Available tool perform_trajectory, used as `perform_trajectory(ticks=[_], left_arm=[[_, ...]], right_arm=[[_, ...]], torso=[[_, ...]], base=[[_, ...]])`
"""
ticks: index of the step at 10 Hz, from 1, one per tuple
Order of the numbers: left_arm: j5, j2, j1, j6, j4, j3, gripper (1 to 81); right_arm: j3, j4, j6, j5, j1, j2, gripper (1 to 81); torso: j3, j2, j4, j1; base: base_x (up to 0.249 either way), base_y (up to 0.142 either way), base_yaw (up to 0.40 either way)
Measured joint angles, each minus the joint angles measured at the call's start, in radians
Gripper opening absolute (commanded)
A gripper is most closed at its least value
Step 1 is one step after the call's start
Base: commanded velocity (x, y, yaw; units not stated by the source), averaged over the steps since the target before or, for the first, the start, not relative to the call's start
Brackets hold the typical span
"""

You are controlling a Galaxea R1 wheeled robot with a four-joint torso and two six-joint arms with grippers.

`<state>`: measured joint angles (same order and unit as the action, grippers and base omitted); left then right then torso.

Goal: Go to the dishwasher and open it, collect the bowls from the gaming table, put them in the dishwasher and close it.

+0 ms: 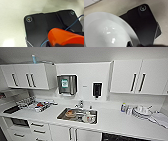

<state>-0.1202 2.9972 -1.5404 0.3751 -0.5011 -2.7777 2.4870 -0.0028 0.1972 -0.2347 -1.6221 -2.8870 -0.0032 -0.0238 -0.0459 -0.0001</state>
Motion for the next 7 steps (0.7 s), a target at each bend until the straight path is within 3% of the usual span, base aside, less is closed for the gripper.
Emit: perform_trajectory(ticks=[7], left_arm=[[0.000,-0.002,0.005,0.000,0.000,-0.003,1.0]], right_arm=[[0.003,-0.001,0.000,0.000,-0.004,-0.003,1.0]], torso=[[0.000,0.000,0.000,0.000]], base=[[0.000,0.000,-0.266]])
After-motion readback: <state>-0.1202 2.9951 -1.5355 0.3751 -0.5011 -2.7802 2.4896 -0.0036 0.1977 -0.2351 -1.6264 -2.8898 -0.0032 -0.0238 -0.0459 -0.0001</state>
